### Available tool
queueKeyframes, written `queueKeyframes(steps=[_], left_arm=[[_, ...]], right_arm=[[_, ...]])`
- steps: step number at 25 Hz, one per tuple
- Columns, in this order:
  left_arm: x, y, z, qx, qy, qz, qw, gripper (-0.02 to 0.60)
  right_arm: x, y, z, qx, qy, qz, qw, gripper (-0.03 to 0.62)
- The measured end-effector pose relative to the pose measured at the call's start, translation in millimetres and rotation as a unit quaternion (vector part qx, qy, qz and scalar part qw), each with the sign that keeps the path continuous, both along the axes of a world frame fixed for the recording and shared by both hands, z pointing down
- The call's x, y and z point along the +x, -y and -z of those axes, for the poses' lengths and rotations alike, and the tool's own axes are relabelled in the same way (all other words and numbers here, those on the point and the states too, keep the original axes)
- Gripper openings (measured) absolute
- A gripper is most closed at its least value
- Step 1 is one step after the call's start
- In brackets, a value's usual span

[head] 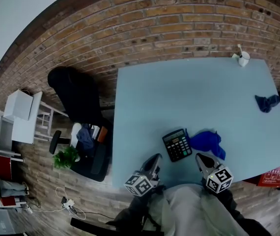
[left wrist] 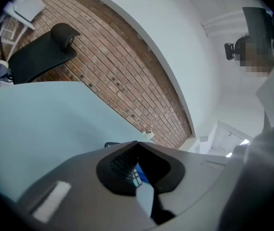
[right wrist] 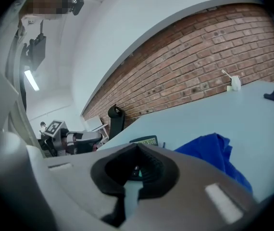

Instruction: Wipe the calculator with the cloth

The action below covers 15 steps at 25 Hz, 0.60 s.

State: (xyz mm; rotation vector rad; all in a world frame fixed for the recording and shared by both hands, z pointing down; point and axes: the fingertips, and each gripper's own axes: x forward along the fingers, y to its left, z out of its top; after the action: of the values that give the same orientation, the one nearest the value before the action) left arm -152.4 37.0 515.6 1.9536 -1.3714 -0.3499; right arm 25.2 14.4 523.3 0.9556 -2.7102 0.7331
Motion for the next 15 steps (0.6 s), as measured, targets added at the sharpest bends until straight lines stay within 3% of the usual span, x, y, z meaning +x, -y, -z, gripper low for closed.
queueKeyframes(steps=[6,15], left_arm=[[-10.0,-1.7,-4.5,-0.002,-0.014,0.027,0.9995,0.006],[-4.2,0.8,-9.6,-0.007,-0.027,0.021,0.9994,0.006]], right_arm=[[1.7,-1.3,-7.2,-0.002,-0.014,-0.001,1.000,0.002],[3.7,-7.5,-14.9,-0.009,-0.029,-0.002,1.000,0.002]])
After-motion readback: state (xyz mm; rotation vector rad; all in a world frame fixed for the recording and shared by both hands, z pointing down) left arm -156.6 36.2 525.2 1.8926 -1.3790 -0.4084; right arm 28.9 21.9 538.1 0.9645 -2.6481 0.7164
